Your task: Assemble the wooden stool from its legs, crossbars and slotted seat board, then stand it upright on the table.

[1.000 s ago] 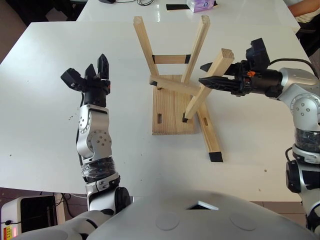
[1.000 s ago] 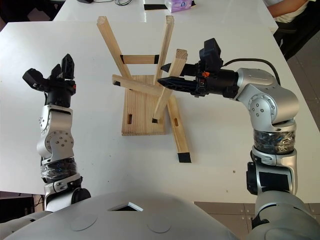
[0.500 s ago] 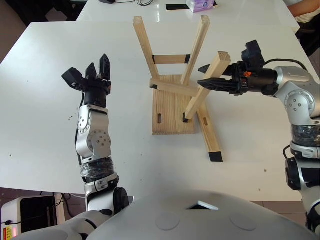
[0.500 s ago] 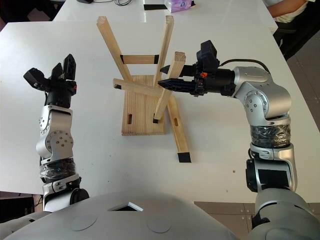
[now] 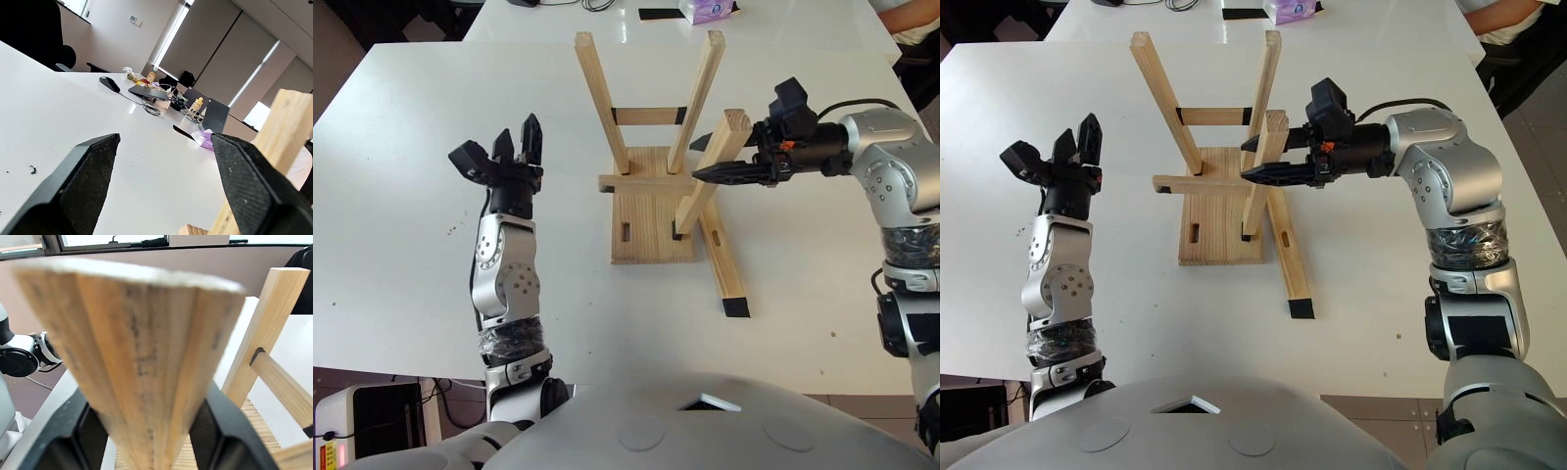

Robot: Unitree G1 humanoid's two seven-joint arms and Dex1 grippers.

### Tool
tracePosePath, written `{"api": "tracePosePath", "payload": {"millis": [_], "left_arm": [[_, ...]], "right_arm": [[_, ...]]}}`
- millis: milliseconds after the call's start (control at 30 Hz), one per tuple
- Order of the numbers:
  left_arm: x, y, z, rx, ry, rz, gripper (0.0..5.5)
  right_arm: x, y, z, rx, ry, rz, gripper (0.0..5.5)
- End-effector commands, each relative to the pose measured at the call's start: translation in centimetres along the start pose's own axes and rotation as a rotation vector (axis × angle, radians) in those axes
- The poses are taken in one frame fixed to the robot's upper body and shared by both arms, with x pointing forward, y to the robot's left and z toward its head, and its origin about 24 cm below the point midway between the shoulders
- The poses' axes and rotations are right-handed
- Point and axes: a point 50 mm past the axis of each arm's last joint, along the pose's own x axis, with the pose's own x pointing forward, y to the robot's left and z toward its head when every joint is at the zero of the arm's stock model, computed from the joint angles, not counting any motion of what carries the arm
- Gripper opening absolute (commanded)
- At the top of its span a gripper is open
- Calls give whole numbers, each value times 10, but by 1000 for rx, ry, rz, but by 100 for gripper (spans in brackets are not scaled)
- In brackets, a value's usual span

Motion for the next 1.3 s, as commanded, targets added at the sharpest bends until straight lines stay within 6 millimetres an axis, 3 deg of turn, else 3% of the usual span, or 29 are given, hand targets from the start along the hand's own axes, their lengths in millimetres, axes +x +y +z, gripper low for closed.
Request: {"api": "tracePosePath", "payload": {"millis": [33,233,433,533,767,900,1100,1300], "left_arm": [[-6,-7,-6,3,-7,-1,345],[-13,-11,-12,7,0,4,345],[-14,-12,-12,18,12,-4,345],[-12,-17,-14,26,22,-31,345],[-6,-18,-15,34,27,-50,345],[-3,-19,-15,36,26,-62,345],[-3,-18,-15,40,26,-59,345],[-6,-19,-18,37,40,-56,345]], "right_arm": [[4,4,-7,0,83,27,202],[14,21,-48,76,174,24,202],[13,33,-73,150,231,-16,202],[14,32,-72,180,235,-28,202],[15,3,-45,210,166,-73,202],[17,-1,-46,166,216,-72,202],[24,28,-54,-17,323,-26,201],[27,40,-59,2,338,-41,201]]}}
